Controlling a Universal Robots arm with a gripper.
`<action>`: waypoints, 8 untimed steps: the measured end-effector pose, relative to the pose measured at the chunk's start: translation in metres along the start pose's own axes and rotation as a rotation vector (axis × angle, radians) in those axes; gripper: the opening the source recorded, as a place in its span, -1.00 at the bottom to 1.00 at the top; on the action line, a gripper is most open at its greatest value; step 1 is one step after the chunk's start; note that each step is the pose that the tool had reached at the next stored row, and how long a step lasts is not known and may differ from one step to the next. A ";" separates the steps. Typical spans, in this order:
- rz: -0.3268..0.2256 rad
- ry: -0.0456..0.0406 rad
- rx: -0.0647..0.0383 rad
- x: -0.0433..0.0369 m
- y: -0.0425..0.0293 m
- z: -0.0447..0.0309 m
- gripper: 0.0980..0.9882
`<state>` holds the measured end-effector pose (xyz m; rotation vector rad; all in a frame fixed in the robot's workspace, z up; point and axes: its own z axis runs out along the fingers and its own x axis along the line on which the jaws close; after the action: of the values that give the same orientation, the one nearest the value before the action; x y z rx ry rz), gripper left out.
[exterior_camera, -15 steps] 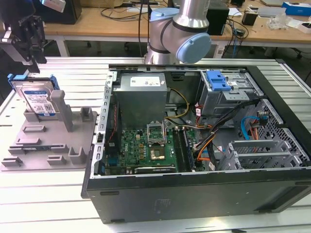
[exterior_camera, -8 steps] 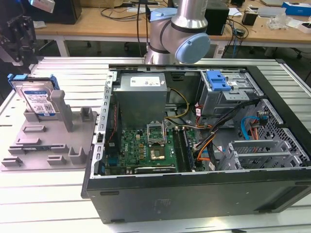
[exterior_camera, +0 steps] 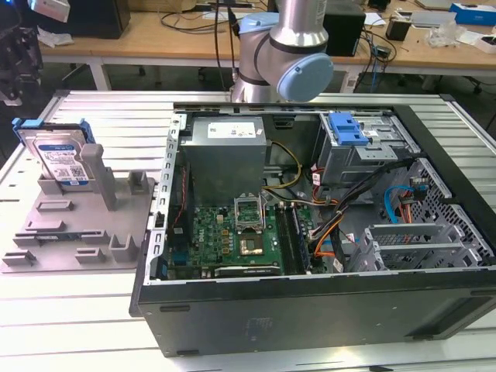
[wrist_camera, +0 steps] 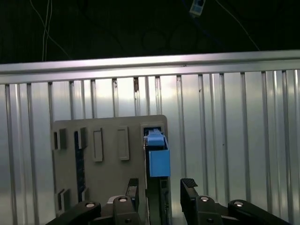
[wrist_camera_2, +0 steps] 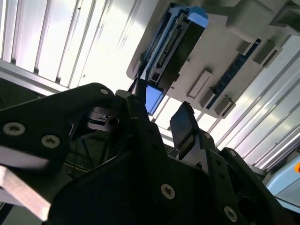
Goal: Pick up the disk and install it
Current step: 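Pick up the disk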
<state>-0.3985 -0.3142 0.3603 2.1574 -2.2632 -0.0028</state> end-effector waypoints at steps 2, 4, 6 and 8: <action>-0.002 -0.0001 0.000 0.0001 0.0022 0.0016 -0.14; -0.006 0.0000 0.000 0.0001 0.0030 0.0028 -0.14; -0.010 0.0002 0.000 -0.0001 0.0033 0.0038 -0.14; -0.021 0.0003 0.000 -0.0002 0.0036 0.0056 -0.14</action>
<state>-0.4021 -0.3139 0.3547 2.1814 -2.2399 -0.0027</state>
